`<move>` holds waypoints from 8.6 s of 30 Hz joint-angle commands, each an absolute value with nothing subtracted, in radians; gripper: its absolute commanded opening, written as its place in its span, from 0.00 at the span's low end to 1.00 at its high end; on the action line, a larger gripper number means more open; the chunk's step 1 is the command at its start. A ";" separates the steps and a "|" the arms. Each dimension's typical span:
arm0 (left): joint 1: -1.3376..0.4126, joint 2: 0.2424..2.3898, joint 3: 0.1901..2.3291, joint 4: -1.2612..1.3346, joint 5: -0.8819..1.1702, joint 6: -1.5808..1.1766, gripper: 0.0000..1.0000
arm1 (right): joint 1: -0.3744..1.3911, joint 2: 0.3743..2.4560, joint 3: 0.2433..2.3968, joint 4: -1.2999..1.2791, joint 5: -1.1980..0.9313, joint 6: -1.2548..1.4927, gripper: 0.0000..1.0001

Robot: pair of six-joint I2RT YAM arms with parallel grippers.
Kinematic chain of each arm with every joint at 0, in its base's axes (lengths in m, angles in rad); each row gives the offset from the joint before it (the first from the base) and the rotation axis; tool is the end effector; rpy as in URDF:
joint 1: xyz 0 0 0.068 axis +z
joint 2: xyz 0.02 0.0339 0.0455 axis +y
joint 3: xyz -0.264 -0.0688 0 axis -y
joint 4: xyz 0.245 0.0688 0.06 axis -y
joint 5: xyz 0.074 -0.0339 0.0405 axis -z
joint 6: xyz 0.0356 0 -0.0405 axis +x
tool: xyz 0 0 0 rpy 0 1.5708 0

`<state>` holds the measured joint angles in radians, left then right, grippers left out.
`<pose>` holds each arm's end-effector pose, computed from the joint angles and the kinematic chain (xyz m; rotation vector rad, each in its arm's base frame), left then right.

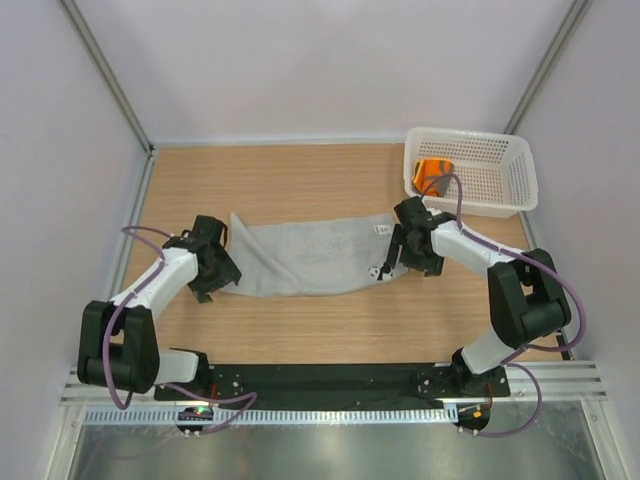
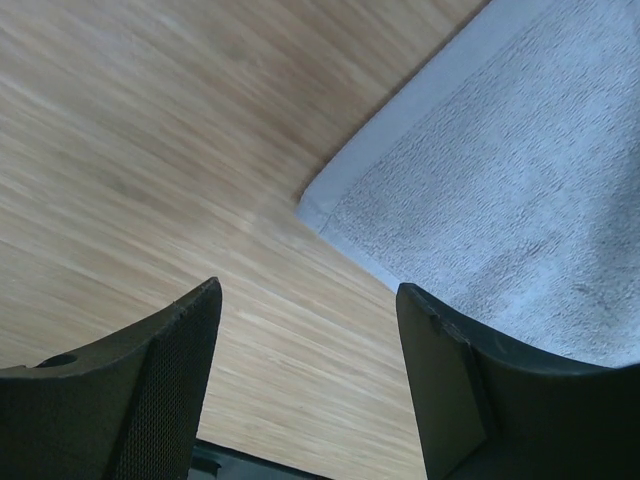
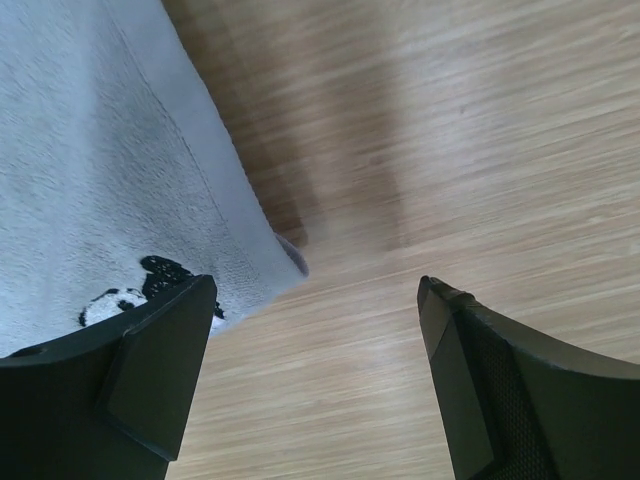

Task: Roll the towels
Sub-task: Flatten the towel

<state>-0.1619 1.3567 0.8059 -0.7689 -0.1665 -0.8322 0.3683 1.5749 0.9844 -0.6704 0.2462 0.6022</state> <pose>0.2291 -0.0314 0.1887 -0.9630 2.6741 0.0374 0.2747 0.0967 0.1876 0.3740 2.7277 -0.1007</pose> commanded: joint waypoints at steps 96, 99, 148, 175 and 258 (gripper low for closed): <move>-0.135 1.279 0.903 -0.784 -0.169 -0.813 0.01 | 0.359 1.539 1.110 -0.767 -0.038 0.583 0.01; -0.130 1.308 0.978 -0.801 -0.163 -0.802 0.01 | 0.357 1.624 1.238 -0.801 -0.040 0.577 0.02; -0.107 1.256 0.854 -0.877 0.064 -0.747 0.23 | 0.322 1.586 0.957 -0.813 0.063 0.514 0.81; -0.107 1.200 0.825 -0.853 0.078 -0.773 0.00 | 0.324 1.474 0.778 -0.650 -0.078 0.595 0.06; -0.026 1.418 1.169 -0.883 0.023 -0.683 0.01 | 0.267 1.111 0.977 -0.736 -0.322 0.575 0.01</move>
<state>-0.0296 1.5776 1.2129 -0.8162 0.0280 -0.6979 0.2680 1.2133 0.9947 -0.6193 -0.2779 0.5743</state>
